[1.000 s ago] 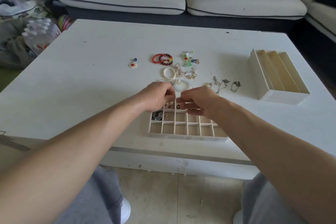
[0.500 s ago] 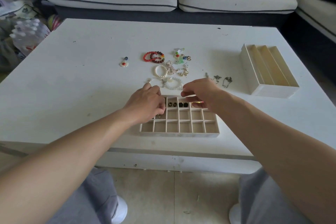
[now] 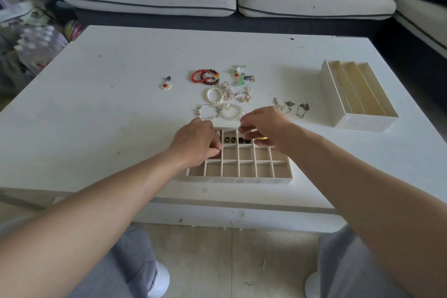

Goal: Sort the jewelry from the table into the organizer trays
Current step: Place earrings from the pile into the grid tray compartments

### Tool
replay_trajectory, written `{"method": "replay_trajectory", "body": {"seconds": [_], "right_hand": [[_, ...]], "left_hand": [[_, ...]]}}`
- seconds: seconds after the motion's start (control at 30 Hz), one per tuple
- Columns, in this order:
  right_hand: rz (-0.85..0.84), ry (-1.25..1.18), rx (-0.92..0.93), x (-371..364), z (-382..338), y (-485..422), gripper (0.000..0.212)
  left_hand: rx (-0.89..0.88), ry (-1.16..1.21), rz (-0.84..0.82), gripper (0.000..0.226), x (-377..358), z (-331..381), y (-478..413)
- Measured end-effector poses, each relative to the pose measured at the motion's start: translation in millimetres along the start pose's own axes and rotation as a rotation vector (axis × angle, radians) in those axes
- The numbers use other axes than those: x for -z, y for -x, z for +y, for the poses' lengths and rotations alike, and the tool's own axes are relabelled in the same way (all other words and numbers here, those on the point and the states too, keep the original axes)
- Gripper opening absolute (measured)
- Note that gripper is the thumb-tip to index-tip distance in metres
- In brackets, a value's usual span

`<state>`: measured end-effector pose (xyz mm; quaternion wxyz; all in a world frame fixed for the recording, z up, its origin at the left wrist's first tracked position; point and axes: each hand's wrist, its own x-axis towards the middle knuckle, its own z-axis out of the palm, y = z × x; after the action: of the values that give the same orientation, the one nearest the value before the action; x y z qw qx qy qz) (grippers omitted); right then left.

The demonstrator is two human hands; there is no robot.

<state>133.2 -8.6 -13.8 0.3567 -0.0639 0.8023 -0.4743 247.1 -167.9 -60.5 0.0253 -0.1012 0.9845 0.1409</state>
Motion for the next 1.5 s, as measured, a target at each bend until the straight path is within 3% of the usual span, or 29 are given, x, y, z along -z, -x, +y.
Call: {"method": "replay_trajectory", "body": {"seconds": [0.4,0.57,0.73,0.87,1.23,1.5], "right_hand": [[0.0,0.032,0.019,-4,4,-4,0.009],[-0.028,0.066,0.066,-7,5,-4,0.008],[-0.1,0.507,0.298,-18,3,-2,0.033],[-0.235,0.796,0.35,-24,1,3,0.038],[-0.308,1.032,0.392,-35,12,-8,0.037],[-0.334,1.043,0.416,-37,11,-5,0.037]], "left_hand": [[-0.058,-0.11,0.087,0.006,-1,0,3],[-0.022,0.004,0.077,0.011,3,-6,3],[0.037,0.086,-0.006,0.015,17,-17,8],[0.097,0.141,-0.092,0.029,25,-24,14],[0.063,0.124,-0.18,0.031,26,-20,19],[0.055,0.109,-0.225,0.033,20,-18,17]]}}
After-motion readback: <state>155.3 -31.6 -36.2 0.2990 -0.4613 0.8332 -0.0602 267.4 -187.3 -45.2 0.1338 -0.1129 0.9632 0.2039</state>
